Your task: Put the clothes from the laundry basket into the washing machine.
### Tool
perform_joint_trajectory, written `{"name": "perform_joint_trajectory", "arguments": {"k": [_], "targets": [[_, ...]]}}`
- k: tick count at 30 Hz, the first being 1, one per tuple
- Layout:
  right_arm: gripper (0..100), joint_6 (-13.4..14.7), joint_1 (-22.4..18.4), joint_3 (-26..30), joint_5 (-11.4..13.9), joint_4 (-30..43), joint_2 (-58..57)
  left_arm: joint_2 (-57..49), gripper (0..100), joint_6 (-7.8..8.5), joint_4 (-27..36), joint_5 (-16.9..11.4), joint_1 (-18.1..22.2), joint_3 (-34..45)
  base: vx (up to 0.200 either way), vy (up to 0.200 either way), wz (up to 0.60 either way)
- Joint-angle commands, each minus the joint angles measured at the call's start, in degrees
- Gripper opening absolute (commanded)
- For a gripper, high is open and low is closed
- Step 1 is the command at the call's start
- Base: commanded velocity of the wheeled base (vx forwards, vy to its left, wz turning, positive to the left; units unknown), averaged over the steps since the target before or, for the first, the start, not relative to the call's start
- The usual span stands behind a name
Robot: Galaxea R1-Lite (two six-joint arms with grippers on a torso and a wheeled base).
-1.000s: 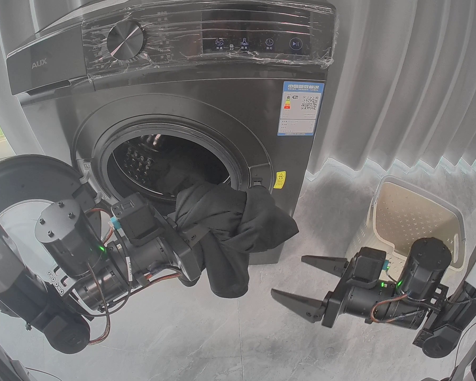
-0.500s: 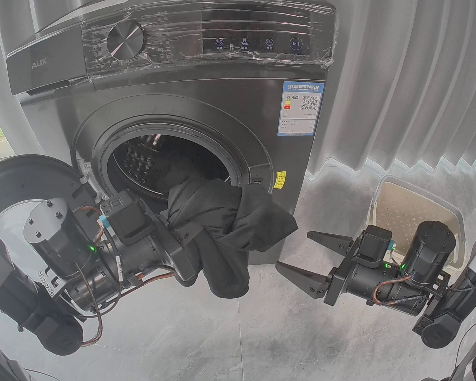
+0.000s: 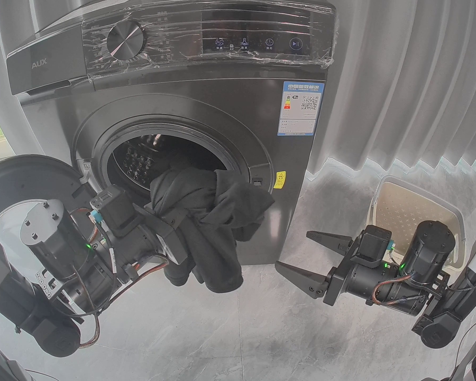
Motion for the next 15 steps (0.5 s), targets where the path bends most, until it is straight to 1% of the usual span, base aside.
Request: {"name": "perform_joint_trajectory", "arguments": {"k": [1,2,4,9,11,12,13,14,15], "targets": [[100,-0.07,0.17,0.08,0.02,-0.01,-0.15,-0.27,0,-0.35,-0.03,5.81,-0.67,4.34,0.000,0.000,0.00],[100,-0.07,0.17,0.08,0.02,-0.01,-0.24,-0.71,0,-0.35,0.06,7.48,-0.67,4.96,0.000,0.000,0.00],[100,-0.07,0.17,0.17,0.02,-0.01,-0.42,-0.53,0,-0.35,0.06,9.32,-0.84,3.99,0.000,0.000,0.00],[100,-0.07,-0.09,0.17,0.02,-0.01,-0.59,-0.89,0,-0.26,0.06,9.76,-0.75,4.69,0.000,0.000,0.00],[100,-0.07,-0.09,0.08,0.02,-0.01,-0.68,-0.45,0,0.62,0.15,10.20,-0.31,4.17,0.000,0.000,0.00],[100,-0.07,0.00,-0.01,0.02,-0.01,-0.77,-0.18,0,1.32,0.15,11.08,-0.23,3.90,0.000,0.000,0.00],[100,-0.07,0.00,0.08,0.02,-0.01,-0.94,0.08,0,1.67,0.15,12.14,-0.23,3.64,0.000,0.000,0.00],[100,-0.16,0.00,0.08,0.02,-0.01,-1.12,0.35,0,1.85,0.15,13.45,-0.31,3.11,0.000,0.000,0.00],[100,-0.16,0.00,0.08,0.02,-0.01,-1.21,0.70,0,1.93,0.15,14.16,-0.31,2.85,0.000,0.000,0.00]]}}
